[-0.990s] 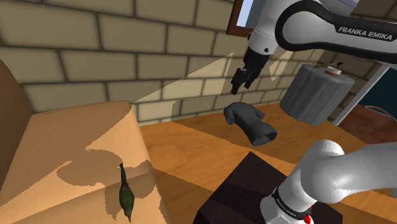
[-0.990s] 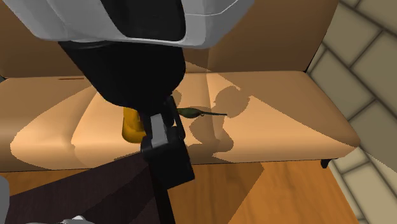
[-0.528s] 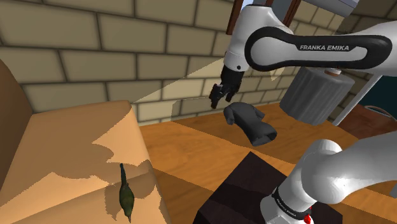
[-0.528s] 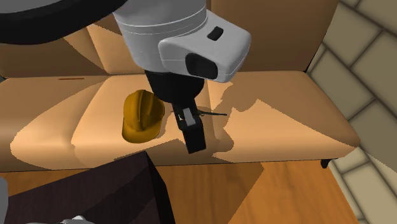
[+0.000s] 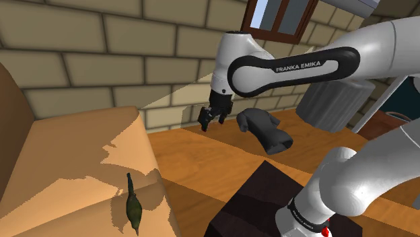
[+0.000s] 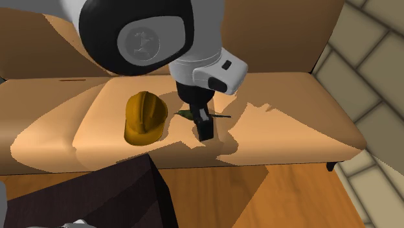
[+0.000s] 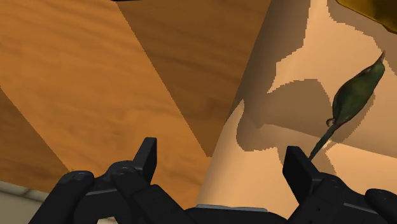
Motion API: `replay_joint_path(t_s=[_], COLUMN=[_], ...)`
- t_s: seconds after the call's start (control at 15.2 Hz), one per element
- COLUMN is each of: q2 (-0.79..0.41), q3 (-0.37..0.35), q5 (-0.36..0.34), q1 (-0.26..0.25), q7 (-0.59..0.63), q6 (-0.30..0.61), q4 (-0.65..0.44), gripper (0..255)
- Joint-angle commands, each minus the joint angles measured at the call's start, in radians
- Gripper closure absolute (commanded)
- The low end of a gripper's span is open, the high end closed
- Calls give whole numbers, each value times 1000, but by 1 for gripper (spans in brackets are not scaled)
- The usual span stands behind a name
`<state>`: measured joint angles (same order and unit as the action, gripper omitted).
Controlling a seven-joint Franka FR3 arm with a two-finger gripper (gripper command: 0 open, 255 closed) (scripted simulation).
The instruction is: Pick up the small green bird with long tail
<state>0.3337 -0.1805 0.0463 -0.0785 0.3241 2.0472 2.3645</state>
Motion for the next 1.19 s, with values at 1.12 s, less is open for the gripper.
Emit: replay_joint_path(t_s=[1.12], q2=[-681], q3=[-100], q5=[-36], q1=[-104], q7=[259], q6=[274], q4=[-312], gripper=[0])
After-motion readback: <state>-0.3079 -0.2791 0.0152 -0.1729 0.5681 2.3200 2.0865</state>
